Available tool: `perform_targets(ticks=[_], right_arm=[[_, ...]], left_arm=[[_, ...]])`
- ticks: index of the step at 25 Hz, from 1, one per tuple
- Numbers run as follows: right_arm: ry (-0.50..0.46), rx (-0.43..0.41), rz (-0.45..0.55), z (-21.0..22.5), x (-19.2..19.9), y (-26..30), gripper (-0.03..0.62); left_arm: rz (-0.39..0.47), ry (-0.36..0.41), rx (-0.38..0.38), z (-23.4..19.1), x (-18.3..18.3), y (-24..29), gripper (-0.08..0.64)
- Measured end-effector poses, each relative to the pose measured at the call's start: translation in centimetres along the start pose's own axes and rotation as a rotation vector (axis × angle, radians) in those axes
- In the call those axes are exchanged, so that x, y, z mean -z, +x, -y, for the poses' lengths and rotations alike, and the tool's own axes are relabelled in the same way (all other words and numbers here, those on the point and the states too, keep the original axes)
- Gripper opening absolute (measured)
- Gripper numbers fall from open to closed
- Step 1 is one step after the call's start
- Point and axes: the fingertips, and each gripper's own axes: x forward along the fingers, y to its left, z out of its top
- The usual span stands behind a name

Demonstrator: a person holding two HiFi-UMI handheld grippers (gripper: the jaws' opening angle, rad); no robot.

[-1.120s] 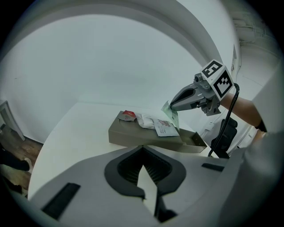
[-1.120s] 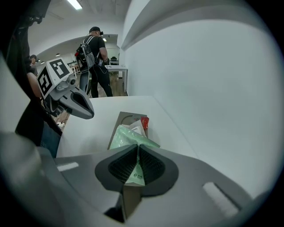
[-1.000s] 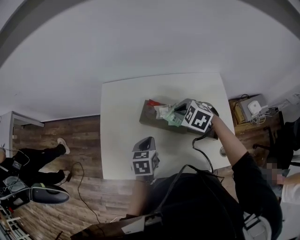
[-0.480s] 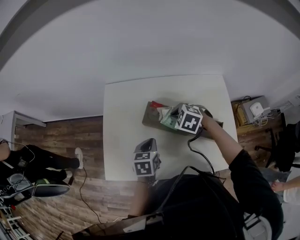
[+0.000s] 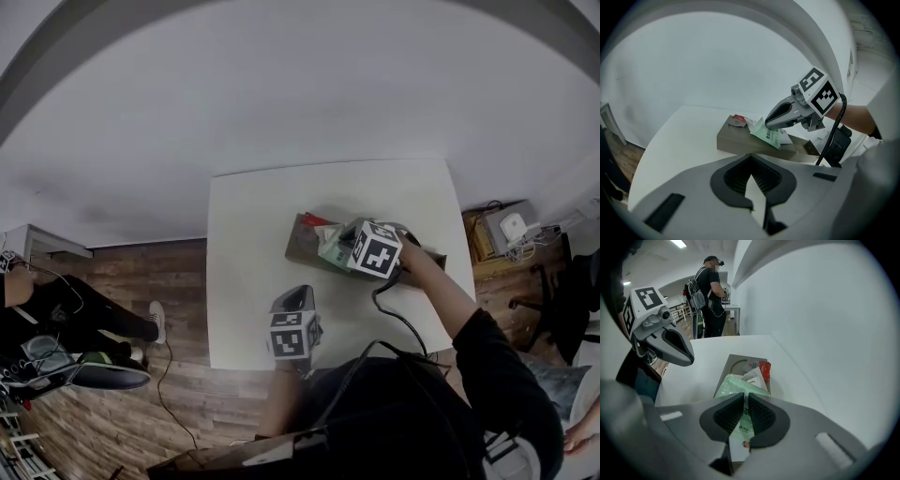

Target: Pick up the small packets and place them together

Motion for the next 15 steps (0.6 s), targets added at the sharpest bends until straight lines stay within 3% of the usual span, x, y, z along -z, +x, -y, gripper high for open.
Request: perform_targets(ticks=[8,15], right_arm=[[0.006,-0.045,0.03,-0.4,-0.1,-0.6,0.114],[0.073,-0.034,0.127,0.1,-0.5,-2.5,0.13]], left_arm=[[0.0,-0.003,0.007,0.1,-0.6,0.0,-0.003],[0.013,0.005,0.014,0.2,-1.4,0.3,-0.003]])
